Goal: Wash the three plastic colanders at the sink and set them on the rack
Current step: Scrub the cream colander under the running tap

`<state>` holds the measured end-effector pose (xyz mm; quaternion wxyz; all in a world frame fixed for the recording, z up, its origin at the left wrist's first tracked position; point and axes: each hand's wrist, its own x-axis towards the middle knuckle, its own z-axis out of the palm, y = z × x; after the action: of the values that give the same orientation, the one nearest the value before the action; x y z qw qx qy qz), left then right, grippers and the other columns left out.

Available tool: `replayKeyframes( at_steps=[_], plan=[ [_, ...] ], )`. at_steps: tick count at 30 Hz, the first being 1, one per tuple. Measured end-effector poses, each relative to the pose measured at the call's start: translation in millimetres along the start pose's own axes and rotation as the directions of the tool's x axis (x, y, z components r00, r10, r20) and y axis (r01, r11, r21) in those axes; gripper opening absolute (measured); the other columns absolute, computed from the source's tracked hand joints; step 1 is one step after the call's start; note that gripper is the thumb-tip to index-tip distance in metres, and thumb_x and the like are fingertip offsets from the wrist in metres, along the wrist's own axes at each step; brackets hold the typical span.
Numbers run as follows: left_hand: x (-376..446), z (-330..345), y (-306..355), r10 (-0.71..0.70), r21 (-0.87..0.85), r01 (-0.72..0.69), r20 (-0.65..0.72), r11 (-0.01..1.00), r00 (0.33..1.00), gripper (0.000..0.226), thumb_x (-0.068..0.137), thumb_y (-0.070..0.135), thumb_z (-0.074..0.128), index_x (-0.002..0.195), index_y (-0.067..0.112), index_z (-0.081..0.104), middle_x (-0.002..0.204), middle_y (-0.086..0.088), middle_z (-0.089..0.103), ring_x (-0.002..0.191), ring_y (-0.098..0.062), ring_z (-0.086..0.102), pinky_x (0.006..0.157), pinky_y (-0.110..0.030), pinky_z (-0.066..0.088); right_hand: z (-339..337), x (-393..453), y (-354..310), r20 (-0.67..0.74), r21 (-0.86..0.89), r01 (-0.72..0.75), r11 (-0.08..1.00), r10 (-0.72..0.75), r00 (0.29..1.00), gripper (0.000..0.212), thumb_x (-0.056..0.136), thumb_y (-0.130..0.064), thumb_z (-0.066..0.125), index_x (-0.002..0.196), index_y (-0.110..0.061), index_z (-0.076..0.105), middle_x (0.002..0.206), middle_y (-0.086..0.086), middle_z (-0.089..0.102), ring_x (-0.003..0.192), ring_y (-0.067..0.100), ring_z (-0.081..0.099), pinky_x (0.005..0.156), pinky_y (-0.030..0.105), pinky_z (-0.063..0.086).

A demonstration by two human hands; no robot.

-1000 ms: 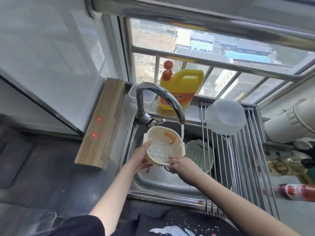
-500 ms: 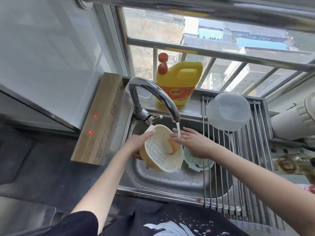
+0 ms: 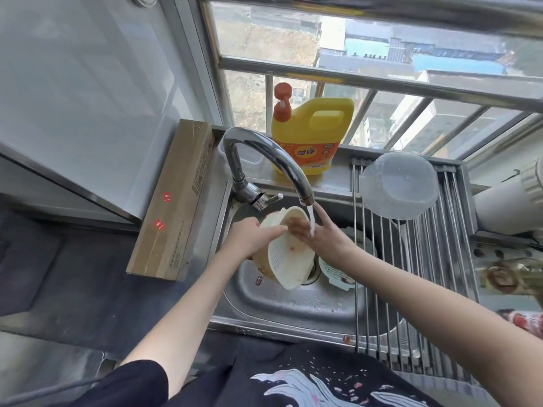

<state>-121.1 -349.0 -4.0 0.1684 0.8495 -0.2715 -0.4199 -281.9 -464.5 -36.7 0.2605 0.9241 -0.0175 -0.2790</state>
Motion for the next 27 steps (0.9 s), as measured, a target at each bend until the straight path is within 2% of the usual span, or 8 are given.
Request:
replayKeyframes(
  at_steps=[5, 10, 12, 15, 18, 21, 25, 27],
  plan=[
    [2, -5, 2, 0.005, -0.021, -0.006, -0.048, 1.000, 0.999, 0.055, 0.071, 0.067, 0.060, 0.077, 0.014, 0.051, 0.086, -0.007, 0.059, 0.074, -0.020, 0.056, 0.051, -0.025, 0.038, 3, -4, -9, 0.090, 0.105, 0.173, 0.979, -0.182, 0.979, 0.077, 0.093, -0.023, 0.050, 0.153, -0.023, 0.002, 0.160, -0.003, 0.005, 0.147, 0.015, -0.001, 0.095, 0.056, -0.025],
    [-1, -9, 5, -0.001, 0.099, 0.004, -0.035, 0.995, 0.999, 0.070, 0.076, 0.065, 0.058, 0.104, 0.001, 0.060, 0.102, -0.013, 0.063, 0.078, -0.023, 0.055, 0.048, -0.027, 0.032, -3, 6, 6, 0.014, -0.119, -0.089, 0.989, 0.091, 0.996, 0.089, 0.093, -0.036, 0.049, 0.149, -0.016, -0.017, 0.160, -0.001, -0.008, 0.147, 0.019, -0.007, 0.096, 0.067, -0.028],
    [1, -13, 8, -0.009, 0.056, 0.011, -0.031, 0.998, 0.999, 0.070, 0.075, 0.065, 0.059, 0.103, 0.001, 0.061, 0.097, -0.012, 0.063, 0.071, -0.019, 0.052, 0.047, -0.026, 0.033, 0, 10, -4, 0.007, -0.065, 0.034, 0.997, -0.034, 0.999, 0.083, 0.094, -0.029, 0.050, 0.151, -0.017, -0.008, 0.161, 0.000, 0.000, 0.147, 0.021, -0.004, 0.105, 0.061, -0.020],
    [0, -12, 8, 0.003, 0.064, -0.001, -0.038, 0.998, 0.999, 0.070, 0.072, 0.066, 0.061, 0.104, 0.004, 0.060, 0.100, -0.011, 0.063, 0.085, -0.023, 0.059, 0.057, -0.027, 0.039, 4, 8, -12, 0.092, 0.077, 0.235, 0.969, -0.242, 0.966, 0.078, 0.093, -0.025, 0.050, 0.152, -0.024, 0.000, 0.160, -0.003, 0.009, 0.147, 0.017, 0.000, 0.115, 0.055, -0.010],
    [-2, -5, 7, 0.011, 0.087, -0.008, -0.039, 0.996, 0.999, 0.069, 0.071, 0.065, 0.061, 0.106, 0.006, 0.059, 0.106, -0.011, 0.062, 0.095, -0.027, 0.060, 0.064, -0.029, 0.045, 5, 11, 0, 0.040, -0.167, 0.076, 0.983, -0.070, 0.997, 0.083, 0.095, -0.033, 0.046, 0.149, -0.018, -0.015, 0.161, -0.001, -0.003, 0.147, 0.022, -0.006, 0.109, 0.058, -0.015],
    [-2, -7, 12, 0.036, 0.105, -0.027, -0.084, 0.994, 0.996, 0.067, 0.072, 0.064, 0.061, 0.106, 0.006, 0.059, 0.107, -0.011, 0.063, 0.098, -0.028, 0.059, 0.064, -0.029, 0.039, 1, 11, 1, -0.009, -0.113, -0.099, 0.989, 0.099, 0.995, 0.084, 0.095, -0.038, 0.045, 0.149, -0.012, -0.014, 0.160, 0.001, -0.005, 0.147, 0.022, -0.006, 0.101, 0.057, -0.026],
    [-3, -5, 12, 0.042, 0.161, -0.016, -0.157, 0.987, 0.987, 0.070, 0.071, 0.063, 0.062, 0.113, 0.007, 0.057, 0.112, -0.010, 0.061, 0.104, -0.028, 0.057, 0.069, -0.029, 0.040, 9, 5, -13, 0.140, 0.164, 0.163, 0.973, -0.187, 0.972, 0.073, 0.095, -0.020, 0.047, 0.153, -0.022, 0.003, 0.160, -0.001, 0.008, 0.147, 0.016, 0.001, 0.113, 0.048, -0.013],
    [-6, 0, 9, 0.043, 0.186, -0.010, -0.174, 0.983, 0.984, 0.070, 0.072, 0.061, 0.062, 0.114, 0.007, 0.055, 0.114, -0.011, 0.060, 0.106, -0.030, 0.056, 0.073, -0.031, 0.042, 10, 5, -9, 0.085, 0.055, 0.111, 0.992, -0.116, 0.990, 0.072, 0.096, -0.024, 0.043, 0.153, -0.022, 0.000, 0.160, -0.001, 0.005, 0.148, 0.017, 0.000, 0.107, 0.055, -0.019]
  ],
)
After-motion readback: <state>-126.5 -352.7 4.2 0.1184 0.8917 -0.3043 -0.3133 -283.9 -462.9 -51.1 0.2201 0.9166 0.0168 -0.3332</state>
